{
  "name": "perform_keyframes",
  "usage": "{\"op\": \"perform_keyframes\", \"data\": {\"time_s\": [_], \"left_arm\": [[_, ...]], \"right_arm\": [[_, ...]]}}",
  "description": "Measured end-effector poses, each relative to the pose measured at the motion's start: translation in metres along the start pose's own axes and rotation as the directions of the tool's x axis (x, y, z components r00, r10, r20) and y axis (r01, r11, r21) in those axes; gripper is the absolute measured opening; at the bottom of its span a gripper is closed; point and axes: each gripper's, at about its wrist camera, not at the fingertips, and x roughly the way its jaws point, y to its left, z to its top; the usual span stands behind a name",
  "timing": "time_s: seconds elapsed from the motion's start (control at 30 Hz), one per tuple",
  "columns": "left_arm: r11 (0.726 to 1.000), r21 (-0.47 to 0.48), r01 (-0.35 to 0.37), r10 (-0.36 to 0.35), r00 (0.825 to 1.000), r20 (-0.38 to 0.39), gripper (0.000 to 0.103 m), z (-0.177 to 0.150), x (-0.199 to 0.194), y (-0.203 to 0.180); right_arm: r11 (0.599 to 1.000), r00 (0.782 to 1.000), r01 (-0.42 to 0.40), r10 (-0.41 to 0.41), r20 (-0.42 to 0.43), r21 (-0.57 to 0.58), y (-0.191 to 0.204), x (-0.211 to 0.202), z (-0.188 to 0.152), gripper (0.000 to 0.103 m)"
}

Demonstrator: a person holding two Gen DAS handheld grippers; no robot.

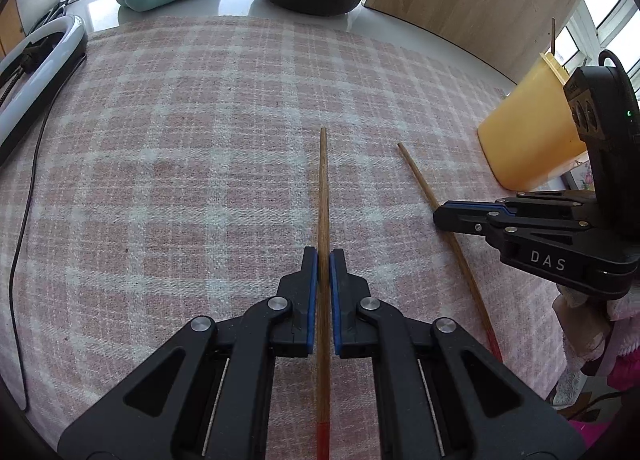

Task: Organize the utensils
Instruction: 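Grasp the other chopstick with the right gripper while the left gripper lifts its chopstick, then carry the chopstick with the right gripper into the container while the left gripper inserts its chopstick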

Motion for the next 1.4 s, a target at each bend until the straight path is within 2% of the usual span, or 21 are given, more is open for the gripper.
{"op": "perform_keyframes", "data": {"time_s": [0.27, 0.43, 0.57, 0.77, 1.1, 1.3, 1.4], "left_arm": [[1.000, 0.010, 0.024, -0.024, 0.999, 0.044, 0.004, 0.005, -0.013, -0.019], [0.999, 0.010, 0.035, -0.035, 0.996, 0.078, 0.004, 0.005, -0.025, -0.028], [0.999, 0.042, 0.008, -0.013, 0.993, 0.116, 0.004, 0.002, -0.035, -0.039], [0.997, 0.076, 0.004, -0.016, 0.986, 0.167, 0.004, 0.002, -0.053, -0.058], [0.990, 0.138, -0.005, -0.033, 0.961, 0.274, 0.004, 0.007, -0.086, -0.094], [0.987, 0.160, 0.017, -0.070, 0.941, 0.330, 0.004, 0.018, -0.098, -0.116], [0.985, 0.167, 0.035, -0.093, 0.931, 0.353, 0.004, 0.027, -0.101, -0.125]], "right_arm": [[0.998, 0.996, -0.055, 0.054, 0.076, 0.012, -0.009, -0.024, -0.018, 0.003], [0.995, 0.986, -0.099, 0.095, 0.139, 0.018, -0.014, -0.047, -0.028, 0.003], [0.997, 0.979, -0.082, 0.080, 0.188, -0.001, -0.015, -0.065, -0.037, 0.003], [0.998, 0.963, -0.064, 0.067, 0.261, -0.021, -0.013, -0.093, -0.049, 0.003], [0.997, 0.914, -0.075, 0.074, 0.398, -0.013, -0.023, -0.150, -0.066, 0.003], [0.996, 0.878, -0.093, 0.077, 0.472, 0.010, -0.037, -0.187, -0.073, 0.003], [0.997, 0.862, -0.077, 0.056, 0.503, 0.021, -0.045, -0.205, -0.075, 0.003]]}}
